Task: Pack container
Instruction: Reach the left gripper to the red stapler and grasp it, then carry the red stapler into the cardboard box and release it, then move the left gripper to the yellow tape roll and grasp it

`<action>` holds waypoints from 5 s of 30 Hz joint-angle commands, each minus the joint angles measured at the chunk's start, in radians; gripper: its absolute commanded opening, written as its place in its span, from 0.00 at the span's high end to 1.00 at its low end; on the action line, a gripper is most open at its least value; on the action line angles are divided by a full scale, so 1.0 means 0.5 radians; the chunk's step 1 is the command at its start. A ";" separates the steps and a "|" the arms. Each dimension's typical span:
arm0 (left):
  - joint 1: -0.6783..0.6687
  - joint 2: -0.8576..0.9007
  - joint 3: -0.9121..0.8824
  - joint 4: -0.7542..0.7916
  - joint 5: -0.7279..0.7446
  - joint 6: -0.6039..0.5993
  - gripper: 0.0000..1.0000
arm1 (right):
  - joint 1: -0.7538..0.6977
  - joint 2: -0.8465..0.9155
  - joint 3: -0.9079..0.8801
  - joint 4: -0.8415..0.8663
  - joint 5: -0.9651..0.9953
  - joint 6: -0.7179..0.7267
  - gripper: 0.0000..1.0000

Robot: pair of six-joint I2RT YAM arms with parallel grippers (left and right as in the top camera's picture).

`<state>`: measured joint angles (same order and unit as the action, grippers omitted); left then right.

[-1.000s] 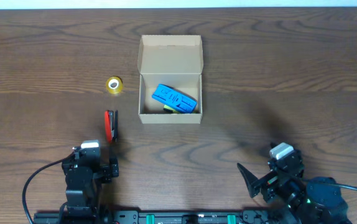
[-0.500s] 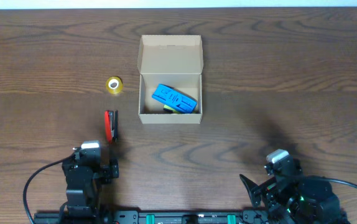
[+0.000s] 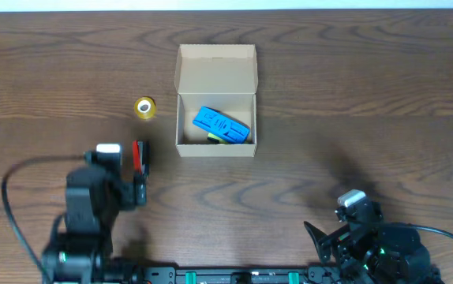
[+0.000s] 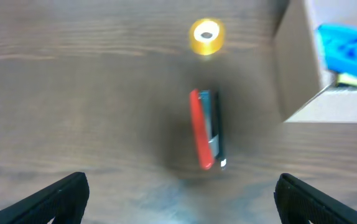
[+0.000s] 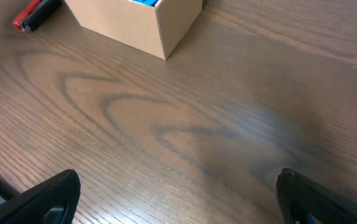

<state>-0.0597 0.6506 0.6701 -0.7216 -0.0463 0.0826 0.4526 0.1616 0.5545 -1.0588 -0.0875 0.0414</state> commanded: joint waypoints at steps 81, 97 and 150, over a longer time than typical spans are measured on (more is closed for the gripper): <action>-0.236 1.762 1.360 0.196 0.355 -0.258 0.86 | -0.016 -0.011 -0.003 -0.004 0.018 0.020 0.01; -0.749 2.140 1.370 0.027 0.333 0.420 0.68 | -0.016 -0.011 -0.003 -0.004 0.018 0.020 0.01; 0.057 1.839 1.530 -0.264 0.169 -1.151 0.14 | -0.016 -0.011 -0.003 -0.004 0.018 0.020 0.01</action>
<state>-0.0608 1.5299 1.4216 -0.8509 0.0669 -0.3405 0.4526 0.1612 0.5541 -1.0588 -0.0849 0.0414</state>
